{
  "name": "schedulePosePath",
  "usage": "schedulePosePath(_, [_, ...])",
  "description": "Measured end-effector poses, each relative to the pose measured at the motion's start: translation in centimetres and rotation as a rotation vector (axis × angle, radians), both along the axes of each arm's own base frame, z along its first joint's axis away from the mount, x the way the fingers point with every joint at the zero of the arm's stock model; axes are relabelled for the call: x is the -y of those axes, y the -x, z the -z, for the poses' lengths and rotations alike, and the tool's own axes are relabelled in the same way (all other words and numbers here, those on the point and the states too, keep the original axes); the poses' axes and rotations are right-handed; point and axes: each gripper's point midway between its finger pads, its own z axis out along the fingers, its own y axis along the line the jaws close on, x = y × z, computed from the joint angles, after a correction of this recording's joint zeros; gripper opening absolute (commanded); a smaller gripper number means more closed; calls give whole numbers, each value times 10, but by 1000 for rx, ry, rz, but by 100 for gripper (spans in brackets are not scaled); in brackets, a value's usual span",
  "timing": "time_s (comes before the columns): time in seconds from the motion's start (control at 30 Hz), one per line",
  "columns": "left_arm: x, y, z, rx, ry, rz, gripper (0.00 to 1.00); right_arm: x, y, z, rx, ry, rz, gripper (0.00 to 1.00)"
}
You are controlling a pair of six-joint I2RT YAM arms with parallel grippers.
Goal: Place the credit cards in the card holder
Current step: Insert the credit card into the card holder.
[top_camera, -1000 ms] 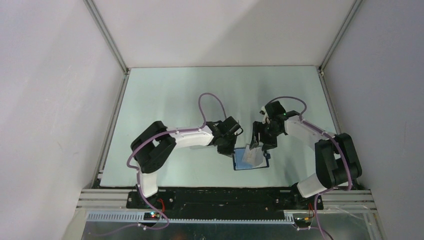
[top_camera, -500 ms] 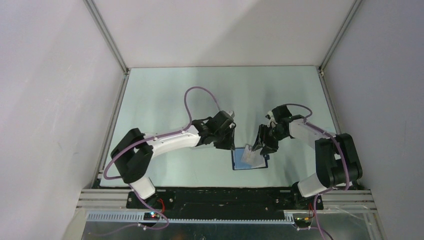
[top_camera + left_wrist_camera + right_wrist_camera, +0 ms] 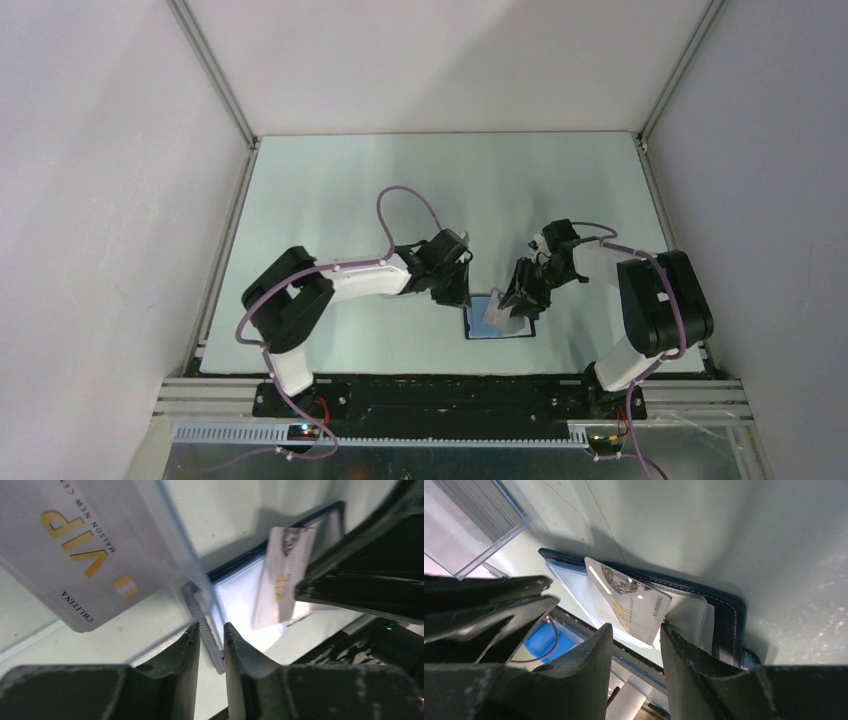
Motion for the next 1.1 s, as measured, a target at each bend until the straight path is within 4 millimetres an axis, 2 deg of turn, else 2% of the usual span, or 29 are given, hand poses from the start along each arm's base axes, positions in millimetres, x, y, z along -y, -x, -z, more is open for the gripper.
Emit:
schedulePosePath(0.1, [-5, 5, 19, -36, -37, -1, 23, -2, 1, 0, -5, -19, 5, 43])
schedulePosePath(0.17, [-4, 7, 21, -41, -34, 3, 20, -5, 3, 1, -19, -32, 10, 40])
schedulePosePath(0.4, [-3, 7, 26, -52, -37, 6, 10, -8, 6, 5, -44, -44, 14, 19])
schedulePosePath(0.6, [-3, 7, 27, -51, -37, 6, 6, -8, 8, 8, -15, -19, 0, 2])
schedulePosePath(0.77, [-3, 7, 27, -51, -36, 5, 6, -3, 2, 7, 39, 16, 7, 0])
schedulePosePath(0.8, [-3, 7, 27, -51, -36, 5, 6, -3, 0, 7, 51, 22, 8, 2])
schedulePosePath(0.83, [-3, 7, 27, -51, -36, 5, 6, -1, -2, 7, 62, 31, 11, 11])
schedulePosePath(0.87, [-3, 7, 27, -51, -35, 5, 6, 1, -4, 6, 74, 42, 15, 17])
schedulePosePath(0.9, [-3, 7, 28, -50, -35, 5, 6, 2, -5, 6, 76, 45, 18, 27])
schedulePosePath(0.97, [-3, 7, 28, -49, -33, 5, 5, 6, -8, 4, 86, 48, 38, 40])
schedulePosePath(1.1, [-3, 7, 28, -49, -33, 6, 5, 12, -14, -3, 110, 26, 88, 51])
